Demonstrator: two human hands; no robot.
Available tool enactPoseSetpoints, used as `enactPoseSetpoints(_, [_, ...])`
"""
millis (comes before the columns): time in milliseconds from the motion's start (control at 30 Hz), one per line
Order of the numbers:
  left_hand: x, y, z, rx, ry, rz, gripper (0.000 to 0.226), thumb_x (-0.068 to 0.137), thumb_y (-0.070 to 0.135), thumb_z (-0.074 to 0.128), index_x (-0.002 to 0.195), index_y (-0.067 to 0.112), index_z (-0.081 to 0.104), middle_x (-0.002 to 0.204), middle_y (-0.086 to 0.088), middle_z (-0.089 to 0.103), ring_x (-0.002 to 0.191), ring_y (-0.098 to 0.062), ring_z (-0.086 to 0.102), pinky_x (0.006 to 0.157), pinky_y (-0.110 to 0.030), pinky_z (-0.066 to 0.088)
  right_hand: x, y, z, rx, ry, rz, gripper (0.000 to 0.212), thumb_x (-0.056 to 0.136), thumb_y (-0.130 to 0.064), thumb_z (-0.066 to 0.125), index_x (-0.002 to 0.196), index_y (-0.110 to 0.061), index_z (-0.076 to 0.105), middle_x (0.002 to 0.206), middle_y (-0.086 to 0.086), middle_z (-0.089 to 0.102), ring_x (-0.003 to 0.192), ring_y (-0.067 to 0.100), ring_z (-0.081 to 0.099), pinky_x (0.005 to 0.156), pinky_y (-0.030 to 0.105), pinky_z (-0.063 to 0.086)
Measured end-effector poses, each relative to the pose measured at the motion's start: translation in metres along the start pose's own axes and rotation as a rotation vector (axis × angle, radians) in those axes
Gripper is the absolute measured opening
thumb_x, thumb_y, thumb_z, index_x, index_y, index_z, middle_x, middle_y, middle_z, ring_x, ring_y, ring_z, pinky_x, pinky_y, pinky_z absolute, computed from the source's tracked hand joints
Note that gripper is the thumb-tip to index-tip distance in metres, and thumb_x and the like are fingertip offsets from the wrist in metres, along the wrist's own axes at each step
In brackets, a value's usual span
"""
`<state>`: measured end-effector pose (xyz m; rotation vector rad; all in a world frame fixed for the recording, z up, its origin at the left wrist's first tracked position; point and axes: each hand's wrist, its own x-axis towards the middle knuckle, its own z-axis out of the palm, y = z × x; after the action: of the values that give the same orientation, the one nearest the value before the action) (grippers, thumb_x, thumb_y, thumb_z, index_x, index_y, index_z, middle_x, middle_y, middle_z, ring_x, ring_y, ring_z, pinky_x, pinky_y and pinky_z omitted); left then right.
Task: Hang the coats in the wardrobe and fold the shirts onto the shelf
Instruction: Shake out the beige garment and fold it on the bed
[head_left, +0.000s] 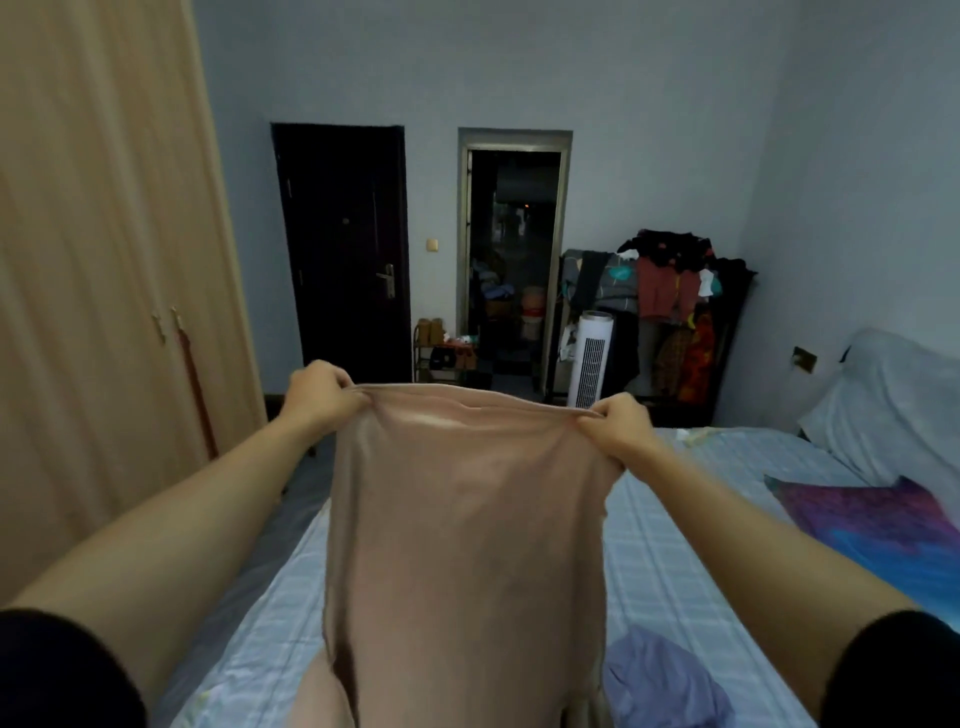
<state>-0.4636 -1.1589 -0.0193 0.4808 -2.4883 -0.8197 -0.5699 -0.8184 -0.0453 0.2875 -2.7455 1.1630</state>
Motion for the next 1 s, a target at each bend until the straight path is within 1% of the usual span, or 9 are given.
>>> enactPoseSetpoints(100, [-0.011,0.003,0.012,-0.032,-0.026,-0.089,0.020,0.082,0.019,0.071,0.064,0.010,0.070,0.066,-0.009,0.068,0.062,-0.021,0.064,0.050,-0.029,0.047,-0.007,-0.007,0.020,0.067,0.033,0.070,0.043,0.079,-0.011,0.060,0.042,-0.016,0.038,0.043,0.001,0.035,0.048,0.017,0.037,0.047,0.028,0.030])
enactPoseSetpoints(233, [-0.039,0.021,0.033,-0.149,-0.112,-0.203,0.022,0.078,0.016,0.070,0.069,-0.004,0.070,0.048,-0.009,0.058,0.037,-0.018,0.051,0.035,-0.022,0.039,-0.029,-0.014,0.047,0.236,-0.033,0.135,0.027,0.078,-0.012,0.059,0.055,-0.014,0.045,0.055,0.006,0.037,0.054,0.020,0.037,0.050,0.029,0.030])
enactPoseSetpoints(300, [-0.060,0.034,0.052,-0.227,-0.168,-0.210,0.025,0.078,0.017,0.071,0.066,-0.004,0.068,0.045,-0.007,0.053,0.035,-0.019,0.046,0.035,-0.022,0.035,-0.041,-0.017,0.062,0.269,-0.082,0.127,0.029,0.081,-0.017,0.064,0.057,-0.015,0.048,0.051,0.003,0.039,0.048,0.017,0.038,0.043,0.022,0.029])
enactPoseSetpoints(400, [-0.085,0.053,0.078,-0.347,-0.202,-0.191,0.027,0.082,0.015,0.071,0.064,-0.004,0.065,0.056,-0.013,0.060,0.040,-0.021,0.049,0.037,-0.023,0.038,-0.056,-0.020,0.082,0.319,-0.119,0.099,0.038,0.084,-0.023,0.067,0.052,-0.017,0.048,0.038,-0.010,0.040,0.032,0.003,0.037,0.030,0.015,0.026])
enactPoseSetpoints(500, [-0.099,0.065,0.093,-0.384,-0.178,-0.142,0.029,0.084,0.014,0.068,0.069,-0.010,0.063,0.061,-0.011,0.059,0.044,-0.021,0.053,0.038,-0.025,0.043,-0.066,-0.023,0.091,0.383,-0.155,0.089,0.035,0.083,-0.022,0.068,0.053,-0.019,0.049,0.038,-0.012,0.039,0.036,0.004,0.037,0.032,0.015,0.026])
enactPoseSetpoints(667, [-0.114,0.074,0.103,-0.375,-0.163,-0.037,0.021,0.086,0.015,0.070,0.077,-0.004,0.070,0.066,-0.006,0.059,0.054,-0.009,0.058,0.050,-0.031,0.053,-0.068,-0.023,0.081,0.516,-0.222,0.105,0.019,0.086,-0.019,0.066,0.068,-0.013,0.068,0.061,0.002,0.061,0.055,0.011,0.053,0.044,0.020,0.039])
enactPoseSetpoints(767, [-0.122,0.075,0.107,-0.390,-0.179,-0.070,0.012,0.083,0.012,0.071,0.074,0.004,0.072,0.068,-0.012,0.069,0.062,-0.021,0.070,0.052,-0.040,0.060,-0.067,-0.021,0.077,0.520,-0.207,0.084,0.033,0.089,-0.018,0.063,0.056,-0.019,0.066,0.053,-0.004,0.061,0.050,0.007,0.053,0.043,0.018,0.037])
enactPoseSetpoints(867, [-0.126,0.077,0.111,-0.395,-0.161,-0.104,0.011,0.083,0.009,0.071,0.073,0.003,0.070,0.071,-0.016,0.070,0.055,-0.019,0.069,0.044,-0.034,0.057,-0.068,-0.023,0.073,0.464,-0.192,0.045,0.033,0.088,-0.018,0.063,0.055,-0.019,0.068,0.049,-0.008,0.061,0.046,0.003,0.053,0.041,0.016,0.037])
enactPoseSetpoints(1000, [-0.125,0.078,0.112,-0.432,-0.185,-0.158,0.013,0.081,0.015,0.074,0.075,0.004,0.071,0.072,-0.014,0.073,0.069,-0.023,0.073,0.066,-0.042,0.062,-0.069,-0.024,0.069,0.481,-0.203,0.043,0.032,0.089,-0.018,0.064,0.057,-0.019,0.070,0.050,-0.009,0.063,0.044,-0.002,0.055,0.039,0.014,0.037])
